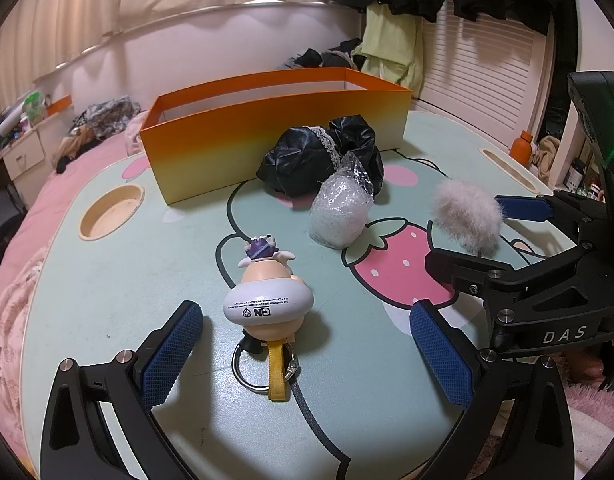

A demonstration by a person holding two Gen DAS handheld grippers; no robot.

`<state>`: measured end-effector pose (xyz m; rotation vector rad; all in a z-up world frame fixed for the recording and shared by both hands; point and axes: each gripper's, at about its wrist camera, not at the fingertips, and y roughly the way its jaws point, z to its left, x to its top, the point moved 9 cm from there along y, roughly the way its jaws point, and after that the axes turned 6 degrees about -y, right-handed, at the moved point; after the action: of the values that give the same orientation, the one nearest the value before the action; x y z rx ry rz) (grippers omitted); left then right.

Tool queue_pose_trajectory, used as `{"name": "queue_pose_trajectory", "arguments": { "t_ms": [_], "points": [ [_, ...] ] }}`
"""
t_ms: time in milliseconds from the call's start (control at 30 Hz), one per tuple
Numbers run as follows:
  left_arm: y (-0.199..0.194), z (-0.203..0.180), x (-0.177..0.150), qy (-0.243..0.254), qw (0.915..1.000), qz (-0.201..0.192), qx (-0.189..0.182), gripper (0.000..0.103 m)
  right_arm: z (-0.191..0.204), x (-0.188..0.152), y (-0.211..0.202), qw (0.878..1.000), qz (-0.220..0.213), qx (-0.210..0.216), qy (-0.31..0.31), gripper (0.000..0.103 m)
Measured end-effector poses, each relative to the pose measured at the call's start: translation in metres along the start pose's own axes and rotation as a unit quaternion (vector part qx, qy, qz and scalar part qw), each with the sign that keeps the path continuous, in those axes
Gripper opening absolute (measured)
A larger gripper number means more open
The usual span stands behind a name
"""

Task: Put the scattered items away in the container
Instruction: 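Lower the right gripper onto the white fluffy ball and close on it, then grasp the white figure keychain with the left gripper while the right holds the fluffy ball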

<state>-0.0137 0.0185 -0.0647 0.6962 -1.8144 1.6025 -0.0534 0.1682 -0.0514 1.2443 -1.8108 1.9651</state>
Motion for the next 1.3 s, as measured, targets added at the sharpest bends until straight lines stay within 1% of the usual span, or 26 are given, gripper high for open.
{"name": "queue_pose_trajectory", "arguments": {
  "t_ms": [33,100,133,167,233,300,400,767,867,900,933,967,1067,1300],
  "points": [
    [0.000,0.000,0.000,0.000,1.0000,0.000,0.000,0.103,0.000,0.001,-0.001,1.000,-0.002,-0.001,0.000,0.098],
    [0.000,0.000,0.000,0.000,1.0000,0.000,0.000,0.103,-0.002,0.002,-0.007,1.000,-0.017,-0.007,0.005,0.077],
    [0.000,-0.001,0.000,0.000,1.0000,0.000,0.000,0.103,-0.003,0.003,-0.010,1.000,-0.024,-0.009,0.008,0.046],
    [0.000,-0.001,0.000,0.000,1.0000,0.000,0.000,0.103,-0.003,0.003,-0.013,0.999,-0.031,-0.004,0.014,0.033],
    [0.001,-0.002,0.001,0.000,1.0000,0.000,0.000,0.103,-0.002,0.004,-0.016,0.999,-0.044,0.011,0.019,0.033],
    [0.001,-0.002,0.001,0.000,1.0000,0.000,0.000,0.103,-0.007,0.006,-0.018,0.998,-0.049,0.005,0.027,0.033],
    [0.001,-0.002,0.000,0.000,1.0000,0.000,0.000,0.103,-0.008,0.007,-0.016,0.998,-0.048,0.010,0.034,0.033],
    [0.002,-0.002,0.002,-0.002,1.0000,-0.003,0.001,0.102,-0.003,0.006,-0.017,0.999,-0.048,0.003,0.024,0.033],
    [0.000,-0.004,0.004,-0.001,0.9999,-0.014,0.001,0.093,-0.003,0.005,-0.017,0.999,-0.048,0.004,0.024,0.033],
    [-0.002,-0.005,0.005,0.000,0.9998,-0.020,-0.001,0.080,-0.002,0.005,-0.017,0.999,-0.047,0.005,0.023,0.033],
    [-0.004,-0.005,0.006,0.000,0.9996,-0.028,0.000,0.047,-0.002,0.005,-0.016,0.999,-0.046,0.005,0.022,0.033],
    [-0.007,-0.005,0.008,-0.003,0.9994,-0.034,-0.001,0.032,-0.002,0.004,-0.016,0.999,-0.046,0.005,0.022,0.033],
    [-0.008,-0.005,0.009,-0.008,0.9992,-0.037,-0.013,0.031,-0.002,0.004,-0.017,0.999,-0.047,0.004,0.022,0.033],
    [-0.008,-0.006,0.009,-0.007,0.9992,-0.038,-0.010,0.031,-0.002,0.004,-0.017,0.999,-0.048,0.004,0.021,0.033]
  ]
}}
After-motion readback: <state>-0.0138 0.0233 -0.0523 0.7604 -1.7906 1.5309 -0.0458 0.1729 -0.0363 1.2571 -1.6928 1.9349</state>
